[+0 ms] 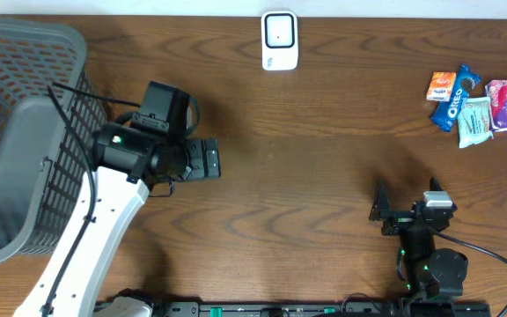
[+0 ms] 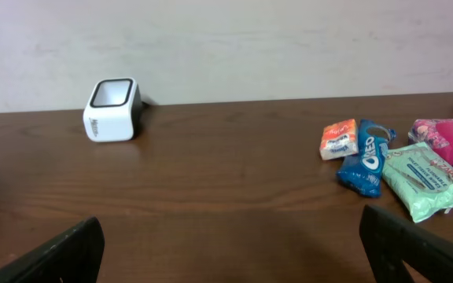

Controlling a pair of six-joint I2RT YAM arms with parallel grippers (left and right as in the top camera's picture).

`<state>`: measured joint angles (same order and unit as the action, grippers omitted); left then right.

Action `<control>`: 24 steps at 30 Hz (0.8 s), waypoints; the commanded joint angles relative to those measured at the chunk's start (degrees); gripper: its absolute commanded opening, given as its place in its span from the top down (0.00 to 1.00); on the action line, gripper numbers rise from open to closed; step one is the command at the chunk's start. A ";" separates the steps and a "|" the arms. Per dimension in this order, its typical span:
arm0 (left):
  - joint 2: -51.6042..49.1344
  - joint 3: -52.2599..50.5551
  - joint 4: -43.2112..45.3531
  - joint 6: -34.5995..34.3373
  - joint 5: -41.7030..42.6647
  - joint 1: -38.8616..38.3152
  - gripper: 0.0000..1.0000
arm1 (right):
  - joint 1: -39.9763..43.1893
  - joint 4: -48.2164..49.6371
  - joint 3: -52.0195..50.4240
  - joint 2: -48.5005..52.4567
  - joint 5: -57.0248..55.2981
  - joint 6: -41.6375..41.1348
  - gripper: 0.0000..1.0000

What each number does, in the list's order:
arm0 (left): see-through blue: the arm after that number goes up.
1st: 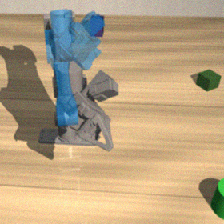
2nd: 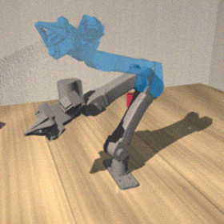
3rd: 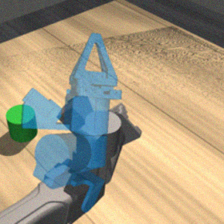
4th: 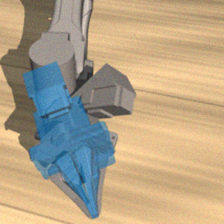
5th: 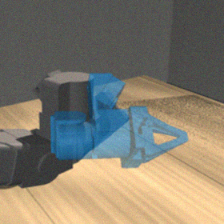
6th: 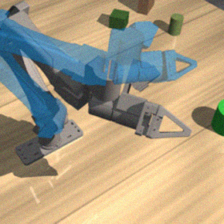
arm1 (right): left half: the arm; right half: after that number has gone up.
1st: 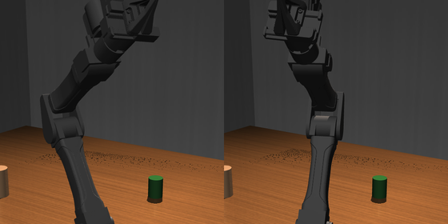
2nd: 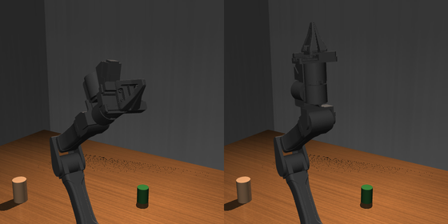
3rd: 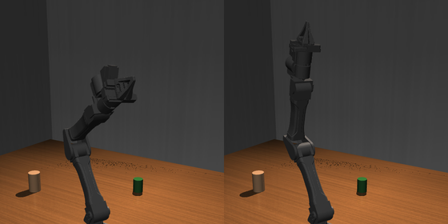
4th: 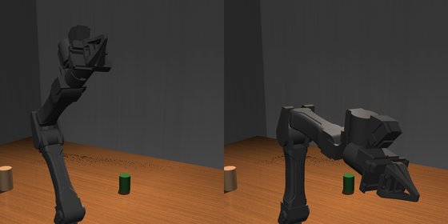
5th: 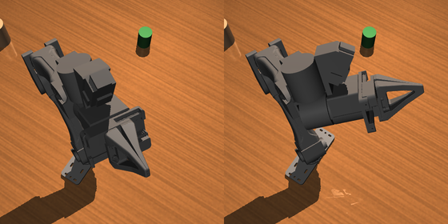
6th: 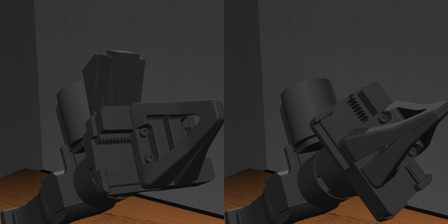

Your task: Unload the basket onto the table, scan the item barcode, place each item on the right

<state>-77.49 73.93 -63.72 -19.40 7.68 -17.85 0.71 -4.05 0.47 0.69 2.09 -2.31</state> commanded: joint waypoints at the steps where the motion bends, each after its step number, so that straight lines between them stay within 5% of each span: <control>1: 2.29 -3.91 1.09 4.24 -1.07 0.20 0.02 | 0.70 -0.22 -0.15 -0.37 -0.26 0.68 0.01; 24: 36.85 -46.51 33.92 12.55 2.80 0.22 0.02 | 0.70 -0.22 -0.15 -0.37 -0.26 0.68 0.01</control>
<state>-44.82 31.05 -31.75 -9.52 9.65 -17.82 0.71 -4.05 0.45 0.69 1.93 -2.31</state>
